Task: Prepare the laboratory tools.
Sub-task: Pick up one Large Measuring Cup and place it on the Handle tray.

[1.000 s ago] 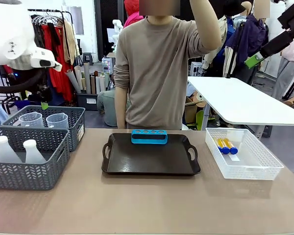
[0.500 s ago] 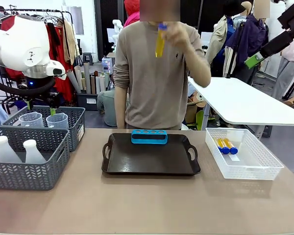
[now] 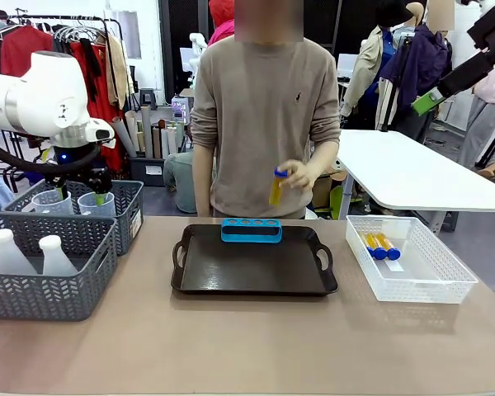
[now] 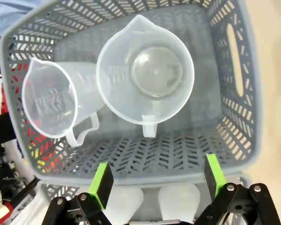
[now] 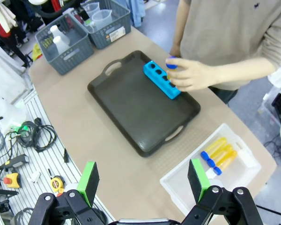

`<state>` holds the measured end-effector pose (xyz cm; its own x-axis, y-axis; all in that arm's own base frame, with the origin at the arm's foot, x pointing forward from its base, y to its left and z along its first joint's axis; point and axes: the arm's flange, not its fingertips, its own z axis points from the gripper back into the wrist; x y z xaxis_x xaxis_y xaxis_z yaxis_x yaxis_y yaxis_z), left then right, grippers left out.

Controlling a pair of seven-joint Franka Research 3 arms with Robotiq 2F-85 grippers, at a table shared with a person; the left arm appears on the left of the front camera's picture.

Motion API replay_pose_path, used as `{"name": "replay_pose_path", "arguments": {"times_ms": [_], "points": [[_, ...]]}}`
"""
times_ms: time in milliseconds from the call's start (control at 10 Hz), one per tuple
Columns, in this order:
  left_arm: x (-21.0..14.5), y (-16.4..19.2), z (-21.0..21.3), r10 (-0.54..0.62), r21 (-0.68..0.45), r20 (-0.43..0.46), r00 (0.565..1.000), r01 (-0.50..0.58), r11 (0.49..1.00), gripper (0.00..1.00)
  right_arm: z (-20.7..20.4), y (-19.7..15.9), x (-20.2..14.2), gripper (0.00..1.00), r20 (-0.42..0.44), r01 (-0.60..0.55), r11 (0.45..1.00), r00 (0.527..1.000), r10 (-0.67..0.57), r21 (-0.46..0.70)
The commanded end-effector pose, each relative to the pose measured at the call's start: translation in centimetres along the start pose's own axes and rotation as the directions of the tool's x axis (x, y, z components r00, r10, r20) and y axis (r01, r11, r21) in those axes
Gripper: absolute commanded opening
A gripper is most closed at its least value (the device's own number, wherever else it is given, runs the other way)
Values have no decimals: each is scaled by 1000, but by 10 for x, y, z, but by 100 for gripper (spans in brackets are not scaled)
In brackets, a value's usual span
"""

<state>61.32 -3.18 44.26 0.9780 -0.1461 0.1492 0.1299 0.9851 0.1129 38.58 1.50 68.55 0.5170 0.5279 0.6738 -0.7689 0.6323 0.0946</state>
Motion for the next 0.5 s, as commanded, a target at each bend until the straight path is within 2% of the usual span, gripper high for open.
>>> {"name": "replay_pose_path", "arguments": {"times_ms": [0,400], "points": [[6,14,-15,-9,-28,32,999,10,1000,100,1,1,2,100,7,8,1000,1000,-8,5],[16,21,-50,-55,-89,81,995,62,994,100,1,1,2,100,7,8,1000,1000,-8,5]]}}
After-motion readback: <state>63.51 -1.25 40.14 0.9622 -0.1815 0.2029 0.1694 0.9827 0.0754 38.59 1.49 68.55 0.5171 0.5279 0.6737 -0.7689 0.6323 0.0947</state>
